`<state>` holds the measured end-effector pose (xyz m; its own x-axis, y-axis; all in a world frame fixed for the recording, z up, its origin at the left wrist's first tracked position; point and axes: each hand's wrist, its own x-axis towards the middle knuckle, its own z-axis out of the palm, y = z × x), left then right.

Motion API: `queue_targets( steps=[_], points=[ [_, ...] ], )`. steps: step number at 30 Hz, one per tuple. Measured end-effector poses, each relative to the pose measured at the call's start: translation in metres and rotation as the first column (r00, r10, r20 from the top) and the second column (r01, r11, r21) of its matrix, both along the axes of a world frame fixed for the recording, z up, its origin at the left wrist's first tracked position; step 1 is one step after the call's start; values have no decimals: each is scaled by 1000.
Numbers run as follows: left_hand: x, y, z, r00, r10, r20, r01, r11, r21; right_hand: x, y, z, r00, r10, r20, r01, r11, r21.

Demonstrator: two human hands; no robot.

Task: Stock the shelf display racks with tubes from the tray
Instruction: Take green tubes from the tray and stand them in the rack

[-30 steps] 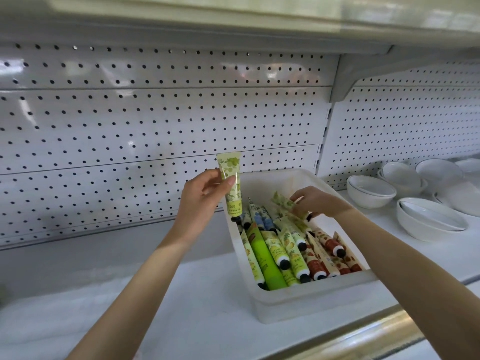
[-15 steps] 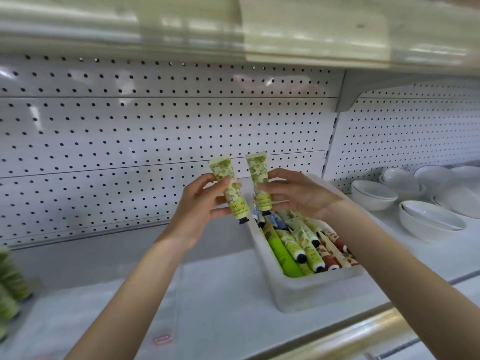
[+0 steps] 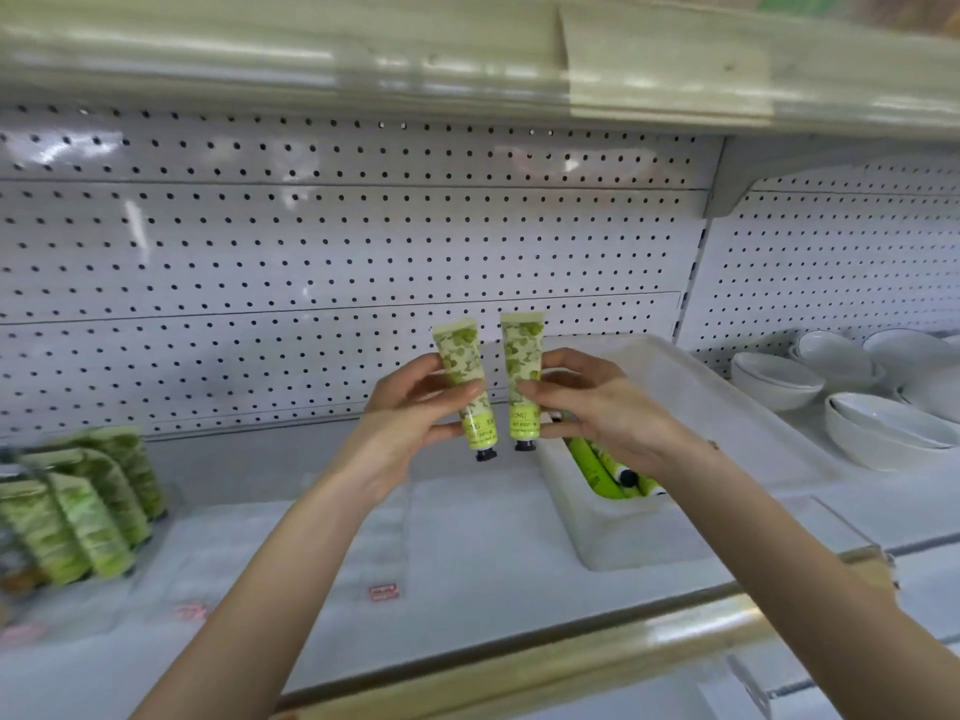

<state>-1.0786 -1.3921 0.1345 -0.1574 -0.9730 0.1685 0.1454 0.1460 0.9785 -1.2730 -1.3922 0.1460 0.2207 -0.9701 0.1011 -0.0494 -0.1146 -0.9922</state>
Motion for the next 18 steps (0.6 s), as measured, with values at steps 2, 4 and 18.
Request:
queue_targets(
  steps=[2,4,18],
  points=[
    [5,13,1,999,42,2,-42,999,-7,7,7,2,999,42,-16,-42,999,-14],
    [10,28,3,997,70,16,-70,998,-7,12,15,2,996,93,-12,-93,996,-15],
    [51,121,-9,968,247,41,-247,969,0,58,72,-15,978,209,-16,-209,978,-15]
  ],
)
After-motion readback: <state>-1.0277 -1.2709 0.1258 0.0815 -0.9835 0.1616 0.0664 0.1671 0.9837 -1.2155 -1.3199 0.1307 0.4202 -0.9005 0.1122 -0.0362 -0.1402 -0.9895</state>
